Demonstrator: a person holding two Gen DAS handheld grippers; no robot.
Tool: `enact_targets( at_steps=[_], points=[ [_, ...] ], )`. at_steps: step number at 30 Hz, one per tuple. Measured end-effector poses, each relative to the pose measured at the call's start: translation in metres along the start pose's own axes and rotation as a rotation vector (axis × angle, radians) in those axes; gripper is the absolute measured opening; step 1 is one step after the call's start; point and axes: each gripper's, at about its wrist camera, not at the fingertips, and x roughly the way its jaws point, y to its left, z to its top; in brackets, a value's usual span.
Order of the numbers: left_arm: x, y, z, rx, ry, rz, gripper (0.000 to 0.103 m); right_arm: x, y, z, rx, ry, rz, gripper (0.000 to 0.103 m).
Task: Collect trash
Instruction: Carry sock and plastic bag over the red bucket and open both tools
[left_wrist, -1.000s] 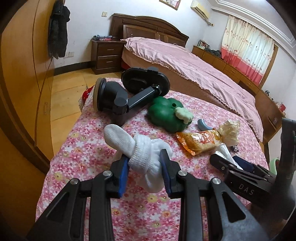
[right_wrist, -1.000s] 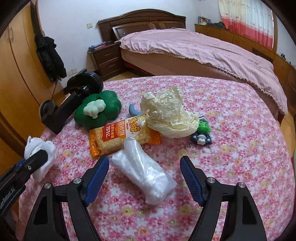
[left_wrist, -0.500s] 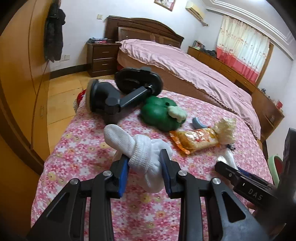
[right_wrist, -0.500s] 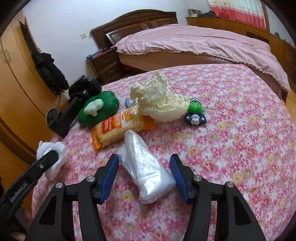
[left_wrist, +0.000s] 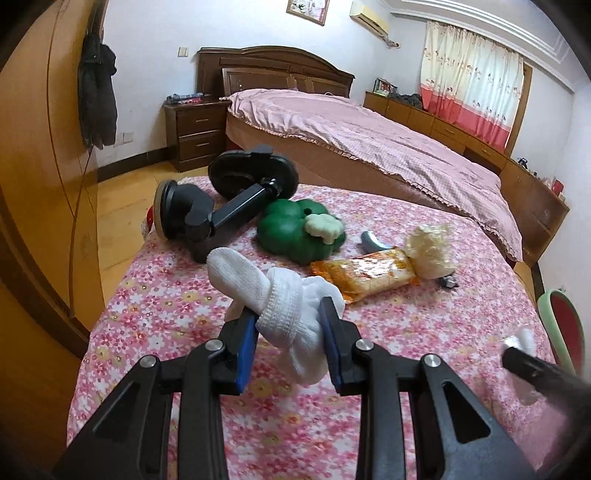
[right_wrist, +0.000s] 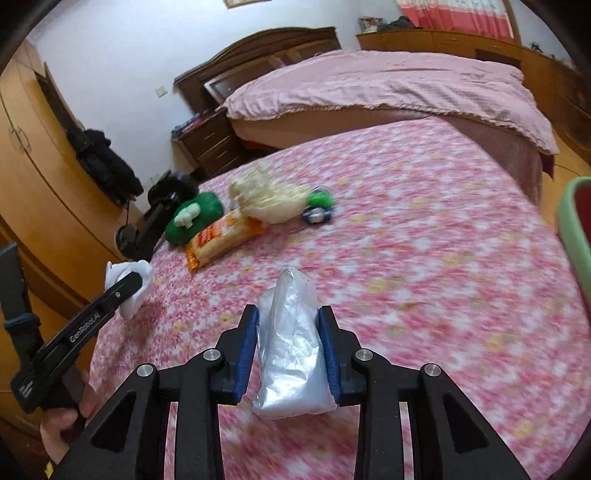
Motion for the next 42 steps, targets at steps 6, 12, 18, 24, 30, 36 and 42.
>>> enact_targets(
  at_steps=[6, 12, 18, 24, 30, 36, 42],
  points=[
    [-0.021, -0.020, 0.003, -0.004, -0.001, -0.058, 0.032, -0.042, -0.028, -0.002, 0.052, -0.067, -0.021, 0.034],
    [-0.041, -0.058, 0.001, 0.021, -0.002, -0.143, 0.032, -0.078, -0.056, -0.006, 0.097, -0.127, -0.045, 0.034],
    [-0.053, -0.104, -0.001, 0.081, 0.012, -0.224, 0.032, -0.115, -0.092, -0.007, 0.156, -0.188, -0.083, 0.034],
    [-0.054, -0.163, -0.002, 0.157, 0.056, -0.291, 0.032, -0.139, -0.134, -0.011, 0.231, -0.226, -0.141, 0.034],
    [-0.048, -0.225, -0.005, 0.218, 0.100, -0.359, 0.032, -0.157, -0.175, -0.011, 0.260, -0.257, -0.167, 0.034],
    [-0.035, -0.294, -0.018, 0.278, 0.152, -0.452, 0.032, -0.169, -0.223, -0.006, 0.298, -0.268, -0.177, 0.034],
    [-0.021, -0.359, -0.036, 0.357, 0.204, -0.518, 0.032, -0.175, -0.263, -0.005, 0.323, -0.260, -0.201, 0.035]
  ],
)
